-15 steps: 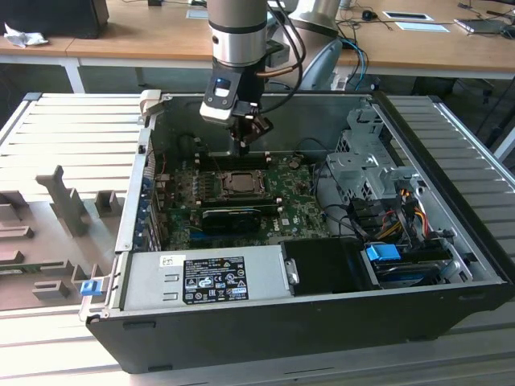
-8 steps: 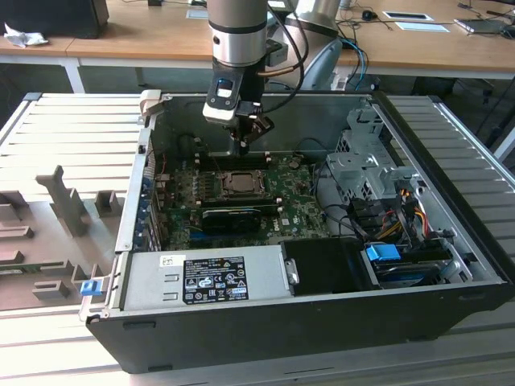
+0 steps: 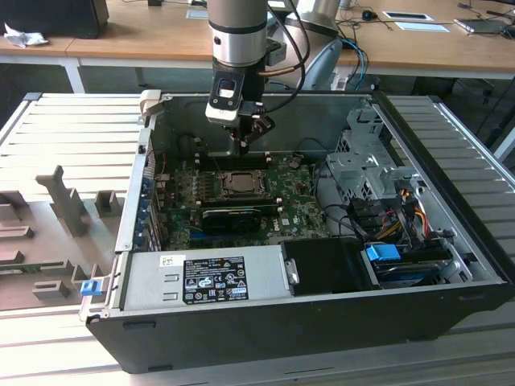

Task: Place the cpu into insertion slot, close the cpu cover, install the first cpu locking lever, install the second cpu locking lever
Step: 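Install the first cpu locking lever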

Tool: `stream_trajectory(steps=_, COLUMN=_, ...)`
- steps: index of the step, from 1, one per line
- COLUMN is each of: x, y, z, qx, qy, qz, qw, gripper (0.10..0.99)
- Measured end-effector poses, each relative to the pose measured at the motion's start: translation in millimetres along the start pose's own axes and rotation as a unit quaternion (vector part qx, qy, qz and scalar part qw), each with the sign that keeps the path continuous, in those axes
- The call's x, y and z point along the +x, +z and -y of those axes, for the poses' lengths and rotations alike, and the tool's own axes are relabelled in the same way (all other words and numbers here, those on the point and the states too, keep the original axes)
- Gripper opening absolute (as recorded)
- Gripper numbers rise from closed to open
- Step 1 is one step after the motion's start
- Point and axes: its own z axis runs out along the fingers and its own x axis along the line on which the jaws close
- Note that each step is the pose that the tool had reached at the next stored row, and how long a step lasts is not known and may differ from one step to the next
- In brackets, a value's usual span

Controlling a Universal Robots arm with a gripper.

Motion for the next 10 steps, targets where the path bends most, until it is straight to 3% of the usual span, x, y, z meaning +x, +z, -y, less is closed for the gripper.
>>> stream_trajectory(steps=6, x=0.0, y=0.0, z=0.0, qx=-0.0003, qy=-0.023, qz=-0.0016, qw=0.9997, gripper=0.106)
stream_trajectory(steps=10, x=0.0, y=0.0, z=0.0, qx=-0.0006, qy=-0.054, qz=-0.0038, qw=0.9985, gripper=0.106)
